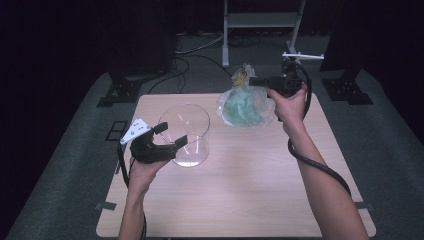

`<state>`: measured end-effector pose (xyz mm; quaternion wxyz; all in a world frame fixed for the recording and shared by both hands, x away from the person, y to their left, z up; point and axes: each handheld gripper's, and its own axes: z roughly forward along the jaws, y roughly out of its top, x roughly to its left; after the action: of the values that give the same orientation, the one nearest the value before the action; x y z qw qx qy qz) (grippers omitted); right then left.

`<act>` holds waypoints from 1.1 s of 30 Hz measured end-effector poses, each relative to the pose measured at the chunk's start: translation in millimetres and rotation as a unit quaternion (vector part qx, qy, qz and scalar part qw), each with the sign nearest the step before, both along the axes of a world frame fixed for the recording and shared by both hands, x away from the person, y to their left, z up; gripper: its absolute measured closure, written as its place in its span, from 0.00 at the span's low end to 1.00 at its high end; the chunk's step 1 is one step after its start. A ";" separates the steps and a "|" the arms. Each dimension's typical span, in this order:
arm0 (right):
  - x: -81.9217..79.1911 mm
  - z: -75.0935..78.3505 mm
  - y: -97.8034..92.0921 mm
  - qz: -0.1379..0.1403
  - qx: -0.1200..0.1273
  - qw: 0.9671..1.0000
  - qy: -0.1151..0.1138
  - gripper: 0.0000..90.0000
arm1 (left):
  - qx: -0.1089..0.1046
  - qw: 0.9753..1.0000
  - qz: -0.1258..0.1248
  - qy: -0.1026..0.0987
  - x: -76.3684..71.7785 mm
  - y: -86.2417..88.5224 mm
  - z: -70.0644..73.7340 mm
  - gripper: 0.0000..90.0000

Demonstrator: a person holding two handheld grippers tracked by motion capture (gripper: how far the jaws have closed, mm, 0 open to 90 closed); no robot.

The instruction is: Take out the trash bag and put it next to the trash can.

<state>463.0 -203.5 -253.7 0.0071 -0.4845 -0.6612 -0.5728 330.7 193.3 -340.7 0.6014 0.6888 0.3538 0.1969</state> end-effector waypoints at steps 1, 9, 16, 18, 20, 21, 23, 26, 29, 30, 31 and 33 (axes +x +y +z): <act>0.2 -0.5 -0.4 0.000 0.000 1.000 0.000 1.00 | 0.000 1.000 0.000 0.000 0.2 -0.1 -0.1 0.08; 1.1 -7.1 -5.1 -0.005 -0.001 1.000 0.005 1.00 | 0.003 1.000 -0.002 0.002 0.0 -1.5 -0.7 0.08; 3.2 -18.1 -8.8 -0.009 0.001 1.000 0.013 1.00 | 0.005 1.000 -0.003 0.005 0.9 -2.5 -1.9 0.08; 3.8 -21.7 -9.4 -0.010 0.000 1.000 0.016 1.00 | 0.007 1.000 -0.004 0.005 0.6 -3.2 -1.6 0.08; 4.4 -25.2 -9.6 -0.011 0.000 1.000 0.019 1.00 | 0.009 1.000 -0.006 0.004 0.8 -3.6 -1.6 0.08; 4.8 -27.2 -9.7 -0.010 0.000 1.000 0.021 1.00 | 0.008 1.000 -0.006 0.005 1.0 -3.9 -1.7 0.08; 5.8 -31.0 -9.9 -0.011 -0.001 1.000 0.023 1.00 | 0.009 1.000 -0.006 0.006 1.3 -4.6 -2.0 0.08; 6.9 -35.7 -10.7 -0.012 -0.001 1.000 0.027 1.00 | 0.010 1.000 -0.006 0.006 1.7 -5.2 -2.1 0.08; 7.8 -40.0 -12.0 -0.012 0.001 0.999 0.030 1.00 | 0.011 1.000 -0.007 0.007 2.3 -5.8 -2.2 0.08; 8.1 -41.5 -12.3 -0.013 0.001 0.999 0.031 1.00 | 0.011 1.000 -0.007 0.007 2.3 -6.3 -2.3 0.08; 8.2 -42.9 -12.6 -0.014 0.001 0.999 0.032 1.00 | 0.012 1.000 -0.008 0.007 2.5 -6.7 -2.4 0.08; 8.6 -45.7 -13.0 -0.014 0.002 0.999 0.034 1.00 | 0.012 1.000 -0.009 0.008 2.7 -7.4 -2.3 0.08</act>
<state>471.5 -216.5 -299.4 0.0224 -0.5128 -0.6526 -0.5573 333.4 185.9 -343.0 0.5922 0.7006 0.3498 0.1899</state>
